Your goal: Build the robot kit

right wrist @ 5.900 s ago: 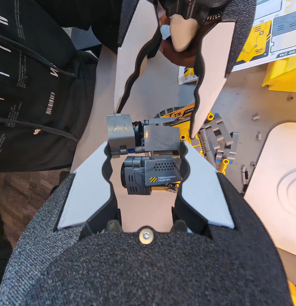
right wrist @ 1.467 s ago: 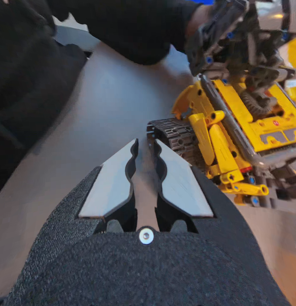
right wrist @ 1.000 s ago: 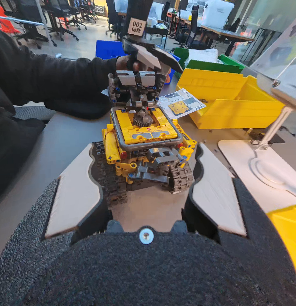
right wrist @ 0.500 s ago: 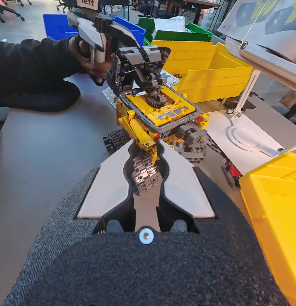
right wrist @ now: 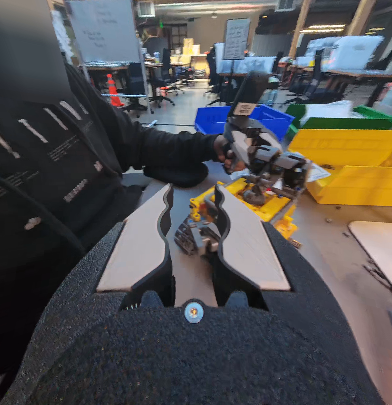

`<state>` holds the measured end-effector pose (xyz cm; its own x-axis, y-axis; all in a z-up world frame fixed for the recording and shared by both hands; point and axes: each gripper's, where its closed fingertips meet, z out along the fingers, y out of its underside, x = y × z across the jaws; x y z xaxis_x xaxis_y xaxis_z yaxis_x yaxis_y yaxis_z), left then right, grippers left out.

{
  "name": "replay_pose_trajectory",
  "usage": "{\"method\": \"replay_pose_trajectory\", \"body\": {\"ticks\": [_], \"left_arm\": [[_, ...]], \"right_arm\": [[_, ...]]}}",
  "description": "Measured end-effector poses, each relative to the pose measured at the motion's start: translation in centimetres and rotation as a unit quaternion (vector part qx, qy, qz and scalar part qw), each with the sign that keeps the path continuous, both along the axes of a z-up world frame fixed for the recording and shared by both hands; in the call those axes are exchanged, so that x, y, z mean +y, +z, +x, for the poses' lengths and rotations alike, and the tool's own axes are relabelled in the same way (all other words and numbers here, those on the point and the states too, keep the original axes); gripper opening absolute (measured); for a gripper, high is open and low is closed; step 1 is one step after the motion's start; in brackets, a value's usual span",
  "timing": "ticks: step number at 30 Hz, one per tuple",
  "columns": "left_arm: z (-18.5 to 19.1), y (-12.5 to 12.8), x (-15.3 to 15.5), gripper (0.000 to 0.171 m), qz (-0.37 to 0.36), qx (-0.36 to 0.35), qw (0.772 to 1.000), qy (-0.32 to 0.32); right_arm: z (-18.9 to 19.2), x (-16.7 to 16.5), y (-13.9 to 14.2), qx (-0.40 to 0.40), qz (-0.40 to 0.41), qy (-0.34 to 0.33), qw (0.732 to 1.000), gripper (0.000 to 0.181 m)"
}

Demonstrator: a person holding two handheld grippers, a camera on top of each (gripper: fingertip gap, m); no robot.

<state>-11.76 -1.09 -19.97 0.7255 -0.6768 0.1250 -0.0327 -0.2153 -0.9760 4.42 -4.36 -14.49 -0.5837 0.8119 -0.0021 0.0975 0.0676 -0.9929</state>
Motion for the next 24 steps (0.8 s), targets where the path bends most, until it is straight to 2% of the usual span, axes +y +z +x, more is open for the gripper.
{"method": "replay_pose_trajectory", "body": {"ticks": [1,3,5,6,8,10,11,13,14,17,20,22,24], "left_arm": [[-0.3,0.0,0.2,0.057,-0.003,-0.005,1.0,0.01],[-0.6,0.1,0.5,0.055,-0.015,-0.028,0.999,0.021],[-0.3,0.0,0.3,0.053,-0.046,-0.073,0.996,0.0],[0.3,0.1,-0.3,0.054,-0.069,-0.107,0.991,-0.034],[1.6,0.8,-1.9,0.071,-0.127,-0.197,0.965,-0.119],[2.4,1.6,-2.0,0.078,-0.151,-0.254,0.945,-0.143],[2.7,1.7,-1.5,0.082,-0.142,-0.25,0.949,-0.131],[3.4,2.1,-0.9,0.083,-0.114,-0.227,0.96,-0.115],[3.8,2.7,-0.7,0.081,-0.103,-0.226,0.962,-0.115],[5.4,4.1,-0.7,0.077,-0.085,-0.212,0.964,-0.136],[6.8,4.6,-1.8,0.076,-0.056,-0.178,0.969,-0.165],[7.2,4.7,-2.8,0.076,-0.017,-0.141,0.974,-0.178],[7.7,4.7,-3.7,0.076,0.01,-0.11,0.975,-0.192]], "right_arm": [[-0.5,2.0,-0.1,0.004,0.013,-0.051,0.999,0.047],[-1.1,5.2,-2.2,-0.029,0.045,-0.128,0.99,0.069],[-1.5,6.0,-4.9,-0.085,0.043,-0.137,0.986,0.093],[-1.9,5.9,-6.0,-0.106,0.042,-0.138,0.984,0.092],[-2.5,5.2,-7.8,-0.128,0.068,-0.128,0.981,0.078],[-2.8,4.0,-7.9,-0.131,0.086,-0.116,0.981,0.069],[-2.7,3.7,-8.1,-0.138,0.105,-0.111,0.979,0.062],[-2.2,2.3,-8.7,-0.15,0.15,-0.088,0.973,0.034],[-1.7,1.1,-9.2,-0.158,0.169,-0.059,0.971,0.029],[-1.3,-2.5,-10.4,-0.168,0.208,0.004,0.963,0.031],[-0.6,-4.4,-11.1,-0.176,0.225,0.045,0.957,0.03],[0.2,-4.8,-10.7,-0.183,0.193,0.07,0.961,0.031],[1.9,-5.7,-9.8,-0.202,0.128,0.123,0.963,0.037]]}}
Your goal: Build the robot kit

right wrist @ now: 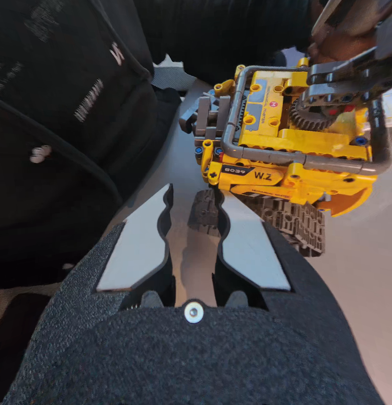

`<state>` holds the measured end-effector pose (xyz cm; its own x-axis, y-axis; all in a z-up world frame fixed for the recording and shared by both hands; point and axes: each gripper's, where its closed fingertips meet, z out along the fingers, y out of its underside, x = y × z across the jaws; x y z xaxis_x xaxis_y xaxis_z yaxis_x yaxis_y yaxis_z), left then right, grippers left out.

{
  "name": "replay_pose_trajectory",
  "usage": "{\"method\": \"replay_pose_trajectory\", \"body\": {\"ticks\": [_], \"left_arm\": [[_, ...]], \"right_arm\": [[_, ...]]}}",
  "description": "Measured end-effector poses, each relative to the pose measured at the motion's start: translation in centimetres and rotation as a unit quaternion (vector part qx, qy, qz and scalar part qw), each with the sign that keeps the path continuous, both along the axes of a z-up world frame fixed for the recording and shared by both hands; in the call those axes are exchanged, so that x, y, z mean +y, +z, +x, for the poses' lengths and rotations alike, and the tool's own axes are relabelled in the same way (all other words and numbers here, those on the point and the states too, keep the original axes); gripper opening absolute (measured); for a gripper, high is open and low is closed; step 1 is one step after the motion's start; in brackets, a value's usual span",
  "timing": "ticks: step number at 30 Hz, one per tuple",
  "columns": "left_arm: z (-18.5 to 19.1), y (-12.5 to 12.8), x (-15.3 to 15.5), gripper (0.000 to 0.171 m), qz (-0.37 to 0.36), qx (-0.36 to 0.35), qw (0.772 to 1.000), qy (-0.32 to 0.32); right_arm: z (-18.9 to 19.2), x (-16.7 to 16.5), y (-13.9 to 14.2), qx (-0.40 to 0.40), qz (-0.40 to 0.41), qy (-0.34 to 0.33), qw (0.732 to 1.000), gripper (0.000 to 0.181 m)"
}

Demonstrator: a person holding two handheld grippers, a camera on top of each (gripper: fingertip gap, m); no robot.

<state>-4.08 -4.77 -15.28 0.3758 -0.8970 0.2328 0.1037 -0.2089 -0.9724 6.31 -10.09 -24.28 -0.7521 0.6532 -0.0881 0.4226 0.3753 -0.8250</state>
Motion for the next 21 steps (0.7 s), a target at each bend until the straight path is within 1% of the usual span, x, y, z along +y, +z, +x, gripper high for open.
{"method": "replay_pose_trajectory", "body": {"ticks": [3,5,6,8,10,11,12,13,14,15,16,19,20,21], "left_arm": [[0.6,0.0,-0.5,0.076,0.007,0.003,1.0,-0.013],[0.7,0.0,-0.6,0.076,0.011,0.002,1.0,-0.013],[0.8,0.1,-0.6,0.076,0.016,0.003,1.0,-0.014],[0.9,0.2,-0.7,0.076,0.033,0.011,0.999,-0.011],[1.2,0.3,-0.9,0.076,0.061,0.026,0.998,-0.009],[1.4,0.4,-1.0,0.076,0.072,0.035,0.997,-0.009],[1.7,0.4,-1.1,0.076,0.082,0.043,0.996,-0.01],[2.0,0.4,-1.1,0.075,0.09,0.049,0.995,-0.011],[2.3,0.3,-1.2,0.075,0.096,0.054,0.994,-0.012],[2.5,0.3,-1.2,0.075,0.101,0.057,0.993,-0.012],[2.5,0.3,-1.3,0.074,0.105,0.06,0.993,-0.011],[1.6,0.6,-1.9,0.074,0.11,0.071,0.991,-0.01],[0.7,1.2,-2.1,0.08,0.106,0.065,0.992,-0.004],[-0.7,1.9,-1.9,0.081,0.101,0.058,0.993,0.018]], "right_arm": [[2.4,-0.5,2.1,-0.031,-0.087,0.039,0.995,0.047],[3.9,-0.4,3.6,-0.034,-0.126,0.06,0.99,0.051],[3.4,0.3,4.2,-0.009,-0.124,0.04,0.991,0.054],[0.8,2.6,6.1,0.071,-0.125,-0.041,0.989,0.063],[-2.4,5.3,8.2,0.146,-0.128,-0.139,0.971,0.087],[-3.7,6.2,9.2,0.179,-0.138,-0.174,0.958,0.096],[-4.7,6.6,10.0,0.2,-0.155,-0.192,0.948,0.103],[-5.5,6.4,10.2,0.203,-0.167,-0.196,0.945,0.106],[-6.2,6.2,10.1,0.199,-0.168,-0.197,0.945,0.104],[-6.8,6.1,9.9,0.2,-0.158,-0.199,0.946,0.091],[-6.9,5.5,9.8,0.202,-0.151,-0.184,0.95,0.082],[-6.9,5.7,10.4,0.236,-0.114,-0.186,0.947,0.073],[-6.8,6.0,10.4,0.259,-0.08,-0.189,0.944,0.072],[-6.5,6.0,10.5,0.287,-0.044,-0.185,0.939,0.072]]}}
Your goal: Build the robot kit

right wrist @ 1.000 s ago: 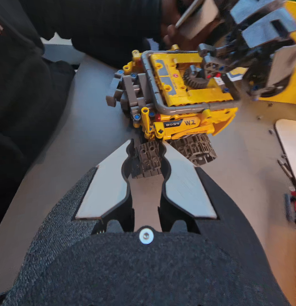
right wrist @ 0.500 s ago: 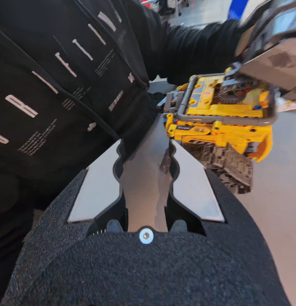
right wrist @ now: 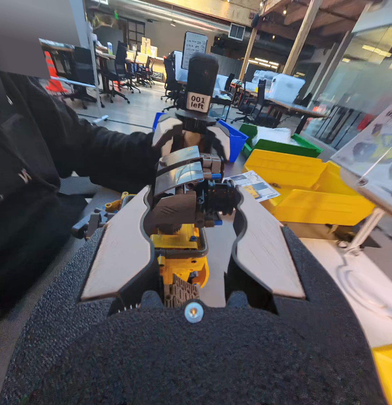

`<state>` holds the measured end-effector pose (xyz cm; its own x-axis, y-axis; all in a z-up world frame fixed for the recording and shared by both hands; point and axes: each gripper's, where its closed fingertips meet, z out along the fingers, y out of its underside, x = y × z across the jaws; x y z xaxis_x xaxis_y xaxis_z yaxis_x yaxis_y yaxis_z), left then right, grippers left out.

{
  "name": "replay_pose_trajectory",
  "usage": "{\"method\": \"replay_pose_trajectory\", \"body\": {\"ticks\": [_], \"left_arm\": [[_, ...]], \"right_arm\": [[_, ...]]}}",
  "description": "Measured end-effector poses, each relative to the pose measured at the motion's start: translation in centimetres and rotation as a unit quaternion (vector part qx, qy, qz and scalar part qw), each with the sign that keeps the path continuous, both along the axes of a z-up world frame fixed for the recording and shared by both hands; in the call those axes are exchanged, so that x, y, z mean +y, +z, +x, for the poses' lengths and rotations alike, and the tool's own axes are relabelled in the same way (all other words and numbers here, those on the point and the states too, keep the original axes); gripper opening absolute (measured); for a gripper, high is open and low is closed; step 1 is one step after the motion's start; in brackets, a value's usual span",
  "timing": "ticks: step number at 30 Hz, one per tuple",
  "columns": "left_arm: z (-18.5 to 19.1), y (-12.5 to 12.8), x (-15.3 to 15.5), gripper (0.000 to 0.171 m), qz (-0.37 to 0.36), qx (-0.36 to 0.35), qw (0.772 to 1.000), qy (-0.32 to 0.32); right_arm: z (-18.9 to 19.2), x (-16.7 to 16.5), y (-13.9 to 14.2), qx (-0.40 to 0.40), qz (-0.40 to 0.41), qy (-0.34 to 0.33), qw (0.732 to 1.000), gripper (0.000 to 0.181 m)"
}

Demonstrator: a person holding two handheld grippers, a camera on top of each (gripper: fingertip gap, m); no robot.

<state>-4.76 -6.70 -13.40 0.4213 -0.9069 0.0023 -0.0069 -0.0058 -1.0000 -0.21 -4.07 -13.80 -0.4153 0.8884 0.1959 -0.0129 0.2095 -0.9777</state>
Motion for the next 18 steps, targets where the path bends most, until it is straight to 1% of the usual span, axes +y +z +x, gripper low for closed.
{"method": "replay_pose_trajectory", "body": {"ticks": [1,2,3,4,5,6,7,8,9,12,15,16,17,18], "left_arm": [[-1.9,0.7,0.6,0.079,0.002,-0.006,0.999,0.041],[-4.4,1.4,1.4,0.077,0.005,-0.009,0.995,0.101],[-7.6,2.0,2.4,0.073,0.004,-0.014,0.984,0.176],[-11.3,2.3,3.4,0.068,-0.008,-0.021,0.965,0.263],[-15.2,2.1,4.0,0.066,-0.031,-0.026,0.936,0.348],[-18.7,1.3,4.2,0.065,-0.06,-0.027,0.905,0.421],[-21.5,0.1,4.1,0.069,-0.092,-0.023,0.876,0.473],[-23.4,-1.3,3.8,0.073,-0.126,-0.019,0.855,0.503],[-24.6,-3.0,3.6,0.075,-0.166,-0.016,0.839,0.517],[-25.2,-8.1,3.3,0.087,-0.283,-0.003,0.815,0.506],[-26.1,-12.2,3.2,0.096,-0.353,0.026,0.785,0.509],[-25.8,-13.2,3.3,0.098,-0.374,0.017,0.784,0.496],[-25.0,-13.8,3.5,0.099,-0.395,-0.006,0.79,0.469],[-24.1,-14.2,3.7,0.096,-0.411,-0.031,0.798,0.439]], "right_arm": [[0.3,0.1,0.1,0.018,0.04,-0.012,0.999,0.072],[0.5,0.2,0.2,0.028,0.077,-0.021,0.996,0.073],[0.8,0.2,0.4,0.039,0.109,-0.029,0.993,0.073],[1.0,0.1,0.6,0.048,0.13,-0.033,0.99,0.072],[1.2,0.0,0.7,0.056,0.139,-0.033,0.988,0.072],[1.2,0.1,0.7,0.056,0.13,-0.033,0.989,0.073],[1.0,0.3,0.5,0.044,0.106,-0.035,0.993,0.073],[0.7,0.7,0.4,0.027,0.067,-0.035,0.997,0.074],[0.5,1.2,0.2,0.005,0.022,-0.034,0.999,0.074],[-0.1,2.6,-0.3,-0.055,-0.116,-0.017,0.992,0.074],[-0.3,2.9,-0.5,-0.062,-0.177,-0.005,0.982,0.075],[-0.3,3.0,-0.7,-0.072,-0.19,-0.007,0.979,0.076],[-0.3,3.1,-0.9,-0.088,-0.209,-0.003,0.974,0.079],[-0.1,3.1,-1.0,-0.099,-0.228,0.005,0.969,0.083]]}}
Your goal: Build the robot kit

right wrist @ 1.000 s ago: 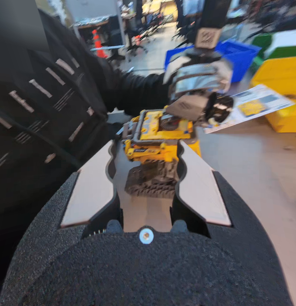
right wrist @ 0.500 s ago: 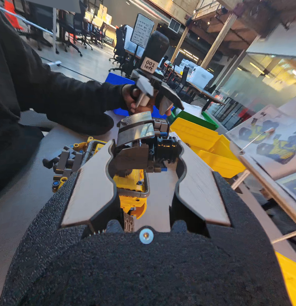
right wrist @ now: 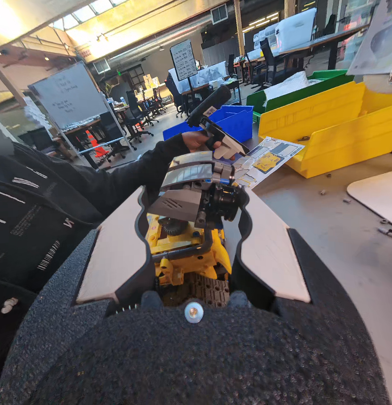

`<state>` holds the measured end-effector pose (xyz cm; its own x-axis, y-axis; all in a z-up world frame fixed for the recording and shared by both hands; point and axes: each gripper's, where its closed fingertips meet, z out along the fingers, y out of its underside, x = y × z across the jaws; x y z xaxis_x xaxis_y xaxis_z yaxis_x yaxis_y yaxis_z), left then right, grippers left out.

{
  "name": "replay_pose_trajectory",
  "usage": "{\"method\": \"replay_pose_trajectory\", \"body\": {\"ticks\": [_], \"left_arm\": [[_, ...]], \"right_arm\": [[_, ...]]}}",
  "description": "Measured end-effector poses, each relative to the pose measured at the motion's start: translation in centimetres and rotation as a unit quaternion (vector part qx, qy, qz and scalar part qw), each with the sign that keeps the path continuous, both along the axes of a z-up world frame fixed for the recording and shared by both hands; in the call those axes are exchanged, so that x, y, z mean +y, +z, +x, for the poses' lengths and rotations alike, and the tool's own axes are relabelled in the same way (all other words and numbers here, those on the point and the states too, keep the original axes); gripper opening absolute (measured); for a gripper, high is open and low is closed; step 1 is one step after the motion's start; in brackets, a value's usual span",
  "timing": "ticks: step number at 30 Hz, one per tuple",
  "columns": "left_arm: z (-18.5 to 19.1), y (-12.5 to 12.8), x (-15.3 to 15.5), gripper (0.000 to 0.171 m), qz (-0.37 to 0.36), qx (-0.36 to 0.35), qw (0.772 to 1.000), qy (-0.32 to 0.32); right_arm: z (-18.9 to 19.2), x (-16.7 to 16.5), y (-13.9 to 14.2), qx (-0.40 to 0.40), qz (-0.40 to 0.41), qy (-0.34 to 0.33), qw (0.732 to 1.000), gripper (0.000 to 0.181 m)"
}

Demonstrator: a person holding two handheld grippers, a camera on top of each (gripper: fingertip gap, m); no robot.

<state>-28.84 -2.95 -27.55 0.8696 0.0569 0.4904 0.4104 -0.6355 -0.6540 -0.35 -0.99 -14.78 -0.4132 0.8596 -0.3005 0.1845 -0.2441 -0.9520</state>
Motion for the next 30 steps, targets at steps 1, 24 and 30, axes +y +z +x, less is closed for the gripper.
{"method": "replay_pose_trajectory", "body": {"ticks": [1,24,30], "left_arm": [[0.6,-0.3,0.2,0.09,0.002,-0.024,1.0,-0.011],[25.4,25.1,0.6,0.0,0.373,0.239,0.797,-0.411],[27.8,24.0,-1.4,0.0,0.39,0.27,0.755,-0.453]], "right_arm": [[0.0,0.3,-0.1,-0.008,-0.026,-0.001,1.0,0.086],[-2.1,-0.6,17.3,0.155,0.516,-0.219,0.813,0.066],[-0.3,-1.8,14.2,0.118,0.344,-0.044,0.931,0.0]]}}
